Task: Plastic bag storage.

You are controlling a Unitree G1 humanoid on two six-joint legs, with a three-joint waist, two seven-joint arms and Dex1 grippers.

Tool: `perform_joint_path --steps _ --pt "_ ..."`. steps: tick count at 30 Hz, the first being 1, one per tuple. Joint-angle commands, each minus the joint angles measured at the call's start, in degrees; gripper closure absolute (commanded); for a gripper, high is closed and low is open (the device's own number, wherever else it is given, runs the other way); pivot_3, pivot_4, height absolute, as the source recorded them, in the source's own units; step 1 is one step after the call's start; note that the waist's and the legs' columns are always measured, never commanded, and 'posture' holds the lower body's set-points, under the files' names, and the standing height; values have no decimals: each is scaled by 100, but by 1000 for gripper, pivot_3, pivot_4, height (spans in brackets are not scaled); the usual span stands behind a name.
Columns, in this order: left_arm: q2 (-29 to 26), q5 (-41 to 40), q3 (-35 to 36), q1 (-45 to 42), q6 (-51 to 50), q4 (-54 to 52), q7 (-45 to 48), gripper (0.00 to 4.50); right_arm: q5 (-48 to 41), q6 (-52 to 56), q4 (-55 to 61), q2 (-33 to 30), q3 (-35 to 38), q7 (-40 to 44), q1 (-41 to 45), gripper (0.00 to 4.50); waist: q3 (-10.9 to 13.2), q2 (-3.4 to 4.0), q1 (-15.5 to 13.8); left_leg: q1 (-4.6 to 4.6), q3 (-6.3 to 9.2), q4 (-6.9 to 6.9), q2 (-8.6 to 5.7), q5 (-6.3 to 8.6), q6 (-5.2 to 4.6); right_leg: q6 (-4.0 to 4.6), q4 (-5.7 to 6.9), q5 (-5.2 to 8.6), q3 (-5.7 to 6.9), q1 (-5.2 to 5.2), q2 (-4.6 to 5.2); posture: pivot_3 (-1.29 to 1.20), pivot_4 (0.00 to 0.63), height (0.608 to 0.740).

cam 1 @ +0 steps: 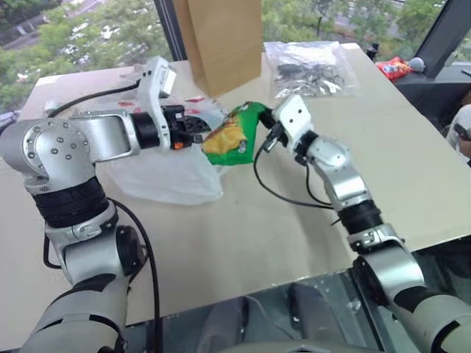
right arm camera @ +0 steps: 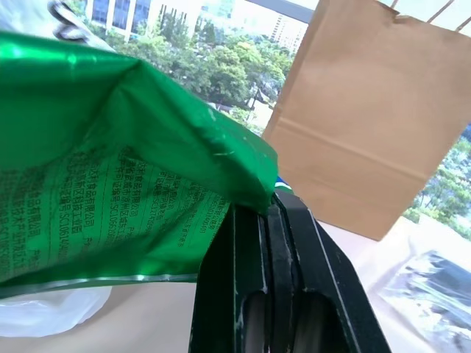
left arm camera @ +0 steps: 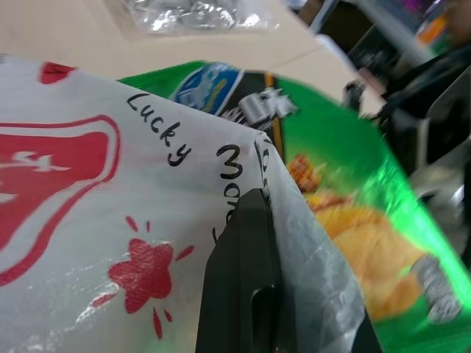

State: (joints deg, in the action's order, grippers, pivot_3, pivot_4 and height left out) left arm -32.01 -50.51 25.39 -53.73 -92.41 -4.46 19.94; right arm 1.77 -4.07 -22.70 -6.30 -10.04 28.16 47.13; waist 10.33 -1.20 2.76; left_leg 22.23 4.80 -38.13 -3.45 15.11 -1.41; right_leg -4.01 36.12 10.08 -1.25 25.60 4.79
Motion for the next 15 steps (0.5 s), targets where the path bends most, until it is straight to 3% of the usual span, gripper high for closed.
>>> perform_joint_path --steps 1,10,13,15 --pt "122 -964 586 -215 -9 315 -888 4500 160 139 457 -45 -2 -212 -13 4465 0 0 -23 0 0 -3 -1 0 0 0 2 0 0 0 2 0 150 740" --pt "489 -2661 1228 100 11 -17 -2469 4500 -127 831 1280 25 60 -33 -107 4465 -1 -1 -19 10 1 -15 -4 0 0 0 13 0 0 7 7 0 150 740" --pt "42 -2753 1021 800 -4 -508 -2476 4500 45 810 1287 -157 -3 -33 -94 4465 -2 2 14 -2 -5 -11 -5 0 0 0 20 0 -15 8 5 0 150 740" --pt "-463 -2402 477 1445 2 -1232 -2300 4500 183 752 1146 -248 -56 -92 -94 4465 -4 -2 6 -7 -8 -8 -8 0 0 0 25 0 -20 8 3 0 150 740"
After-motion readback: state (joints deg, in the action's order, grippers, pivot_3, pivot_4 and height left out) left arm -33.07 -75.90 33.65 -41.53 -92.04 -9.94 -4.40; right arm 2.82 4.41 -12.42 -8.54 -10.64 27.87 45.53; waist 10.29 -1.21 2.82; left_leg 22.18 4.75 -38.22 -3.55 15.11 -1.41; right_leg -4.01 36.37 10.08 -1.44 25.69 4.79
